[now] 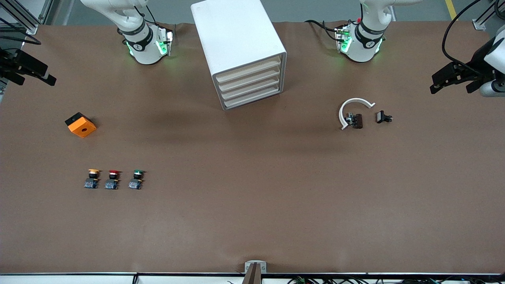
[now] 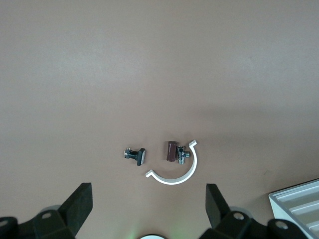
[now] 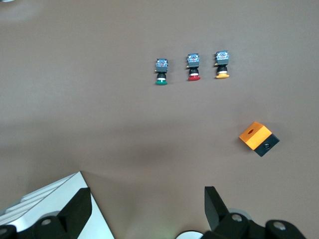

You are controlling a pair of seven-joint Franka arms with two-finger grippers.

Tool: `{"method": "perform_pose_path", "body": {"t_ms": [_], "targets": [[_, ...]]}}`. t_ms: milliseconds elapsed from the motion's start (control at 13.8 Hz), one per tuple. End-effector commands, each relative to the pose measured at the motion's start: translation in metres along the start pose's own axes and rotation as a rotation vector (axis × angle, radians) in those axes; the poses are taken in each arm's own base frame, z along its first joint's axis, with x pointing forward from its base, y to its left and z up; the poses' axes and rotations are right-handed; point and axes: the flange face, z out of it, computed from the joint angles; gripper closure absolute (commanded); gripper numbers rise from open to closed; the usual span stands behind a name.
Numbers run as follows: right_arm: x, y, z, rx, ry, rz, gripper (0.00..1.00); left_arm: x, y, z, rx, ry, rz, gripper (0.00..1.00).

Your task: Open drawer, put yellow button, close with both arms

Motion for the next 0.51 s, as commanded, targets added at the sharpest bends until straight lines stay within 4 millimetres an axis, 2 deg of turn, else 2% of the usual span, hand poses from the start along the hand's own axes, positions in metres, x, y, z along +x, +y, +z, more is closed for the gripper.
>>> {"method": "perform_pose_path", "body": {"t_ms": [0, 144, 433], "targets": [[-0.01, -0.016, -0.002, -0.053, 0.003, -0.027, 0.0, 0.001, 0.003, -0.005, 0.01, -0.006, 0.008, 0.0], [-0.011, -0.013, -0.002, -0.054, -0.009, -0.022, 0.0, 0.001, 0.001, -0.005, 0.008, -0.006, 0.001, 0.0], [-0.011, -0.011, 0.0, -0.042, -0.024, -0.021, 0.0, 0.01, -0.004, 0.011, 0.01, -0.037, -0.012, 0.0]]}}
